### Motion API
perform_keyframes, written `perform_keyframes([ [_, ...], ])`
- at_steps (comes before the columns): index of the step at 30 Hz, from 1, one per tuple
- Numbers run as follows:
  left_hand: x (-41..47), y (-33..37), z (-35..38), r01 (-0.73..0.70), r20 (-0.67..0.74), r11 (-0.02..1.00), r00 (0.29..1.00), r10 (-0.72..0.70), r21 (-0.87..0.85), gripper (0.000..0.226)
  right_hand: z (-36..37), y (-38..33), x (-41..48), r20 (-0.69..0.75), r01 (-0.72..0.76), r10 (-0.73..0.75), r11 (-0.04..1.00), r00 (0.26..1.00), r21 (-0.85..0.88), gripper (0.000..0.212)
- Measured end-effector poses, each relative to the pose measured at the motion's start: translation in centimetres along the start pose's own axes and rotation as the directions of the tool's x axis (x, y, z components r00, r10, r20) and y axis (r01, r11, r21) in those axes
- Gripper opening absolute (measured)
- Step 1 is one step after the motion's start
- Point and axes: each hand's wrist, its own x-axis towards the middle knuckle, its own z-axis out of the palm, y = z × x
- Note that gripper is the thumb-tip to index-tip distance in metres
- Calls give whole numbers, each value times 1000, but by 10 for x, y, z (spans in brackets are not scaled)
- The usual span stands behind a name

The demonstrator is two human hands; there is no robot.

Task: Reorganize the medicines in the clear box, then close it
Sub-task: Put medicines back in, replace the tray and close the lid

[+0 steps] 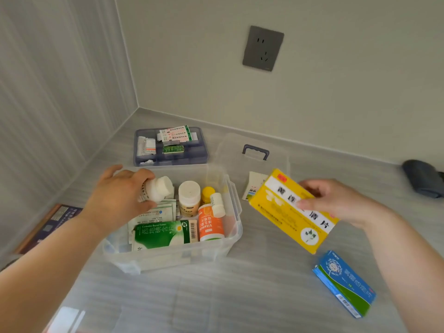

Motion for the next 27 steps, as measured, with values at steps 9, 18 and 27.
perform_keyframes([
  [9, -9, -8, -16, 76, -143, 927, 980, -137, -367, 54, 62, -98, 46, 83, 315, -309, 946, 947, -76, 31],
  [18, -2, -17, -12, 142, -88, 823, 970, -226, -550, 54, 155, -93, 90, 398, 297, -130, 869, 908, -395, 41],
  [27, 0, -21, -2, 135, -92, 869, 975, -202, -476, 57, 192, -86, 92, 482, 415, -117, 705, 868, -576, 36],
])
